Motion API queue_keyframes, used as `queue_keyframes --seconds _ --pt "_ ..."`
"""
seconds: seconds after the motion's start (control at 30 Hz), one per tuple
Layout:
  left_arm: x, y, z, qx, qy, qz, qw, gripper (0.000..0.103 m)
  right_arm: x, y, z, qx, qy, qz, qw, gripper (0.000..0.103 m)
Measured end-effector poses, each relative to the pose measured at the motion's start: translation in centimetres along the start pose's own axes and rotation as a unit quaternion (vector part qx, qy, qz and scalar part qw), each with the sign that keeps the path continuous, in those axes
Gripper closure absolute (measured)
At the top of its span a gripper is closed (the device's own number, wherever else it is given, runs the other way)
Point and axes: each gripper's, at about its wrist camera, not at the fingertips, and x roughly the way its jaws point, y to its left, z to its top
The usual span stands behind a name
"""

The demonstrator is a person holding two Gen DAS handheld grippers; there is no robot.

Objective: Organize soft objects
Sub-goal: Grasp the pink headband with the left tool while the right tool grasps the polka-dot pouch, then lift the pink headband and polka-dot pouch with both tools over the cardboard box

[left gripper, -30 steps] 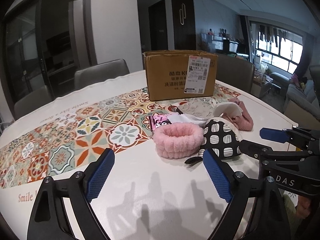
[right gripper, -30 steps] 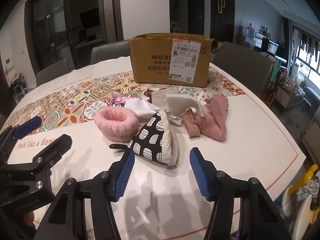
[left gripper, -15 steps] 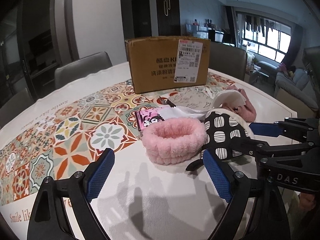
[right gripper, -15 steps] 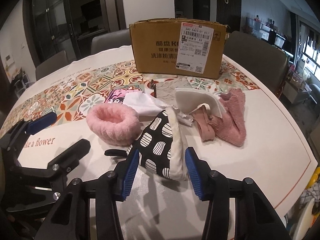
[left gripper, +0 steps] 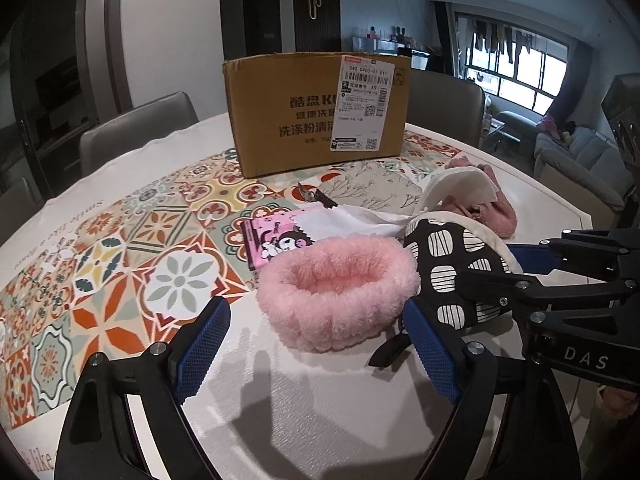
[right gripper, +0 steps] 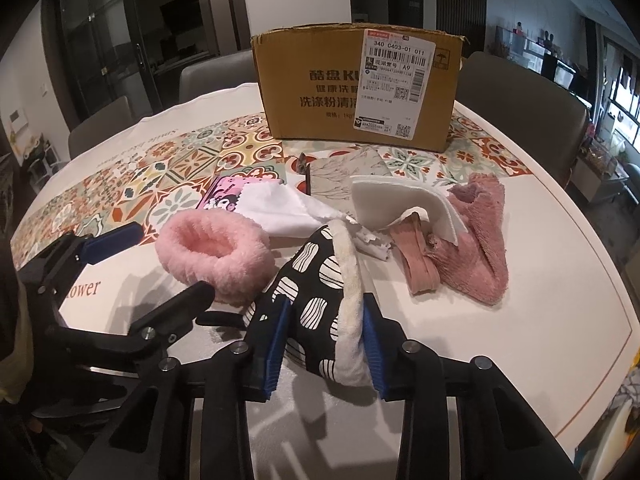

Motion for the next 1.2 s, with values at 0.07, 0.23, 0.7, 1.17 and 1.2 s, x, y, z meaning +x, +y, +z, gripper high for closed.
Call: queue_keyframes --seconds 0.07,0.23,0.7,1.17,1.2 --pt "0.4 -0.1 0.0 0.000 0.009 -0.009 0.9999 0.022 0.2 -0.1 0.1 0.002 0.002 0.001 1.000 0.069" --pt "0.7 -0.6 0.1 -0.001 0.015 -0.018 0.9997 0.039 0.4 -0.4 0.2 0.005 0.006 0.012 1.000 0.071" --pt "-0.9 -1.3 0.4 -0.042 0.026 -0.021 0.9986 0.070 -1.0 -0.6 0.3 0.008 0.002 0.055 0.998 0.089" --pt "-5.7 -2.5 1.7 -0.054 -0.010 0.011 0.9984 0.070 -4.6 -0.6 0.3 0.011 -0.036 0.062 0.997 0.090" --pt "-5.9 -2.5 1.8 -0.054 -0.011 0.014 0.9984 0.070 -4.9 -0.6 0.3 0.011 -0.040 0.062 0.997 0.091"
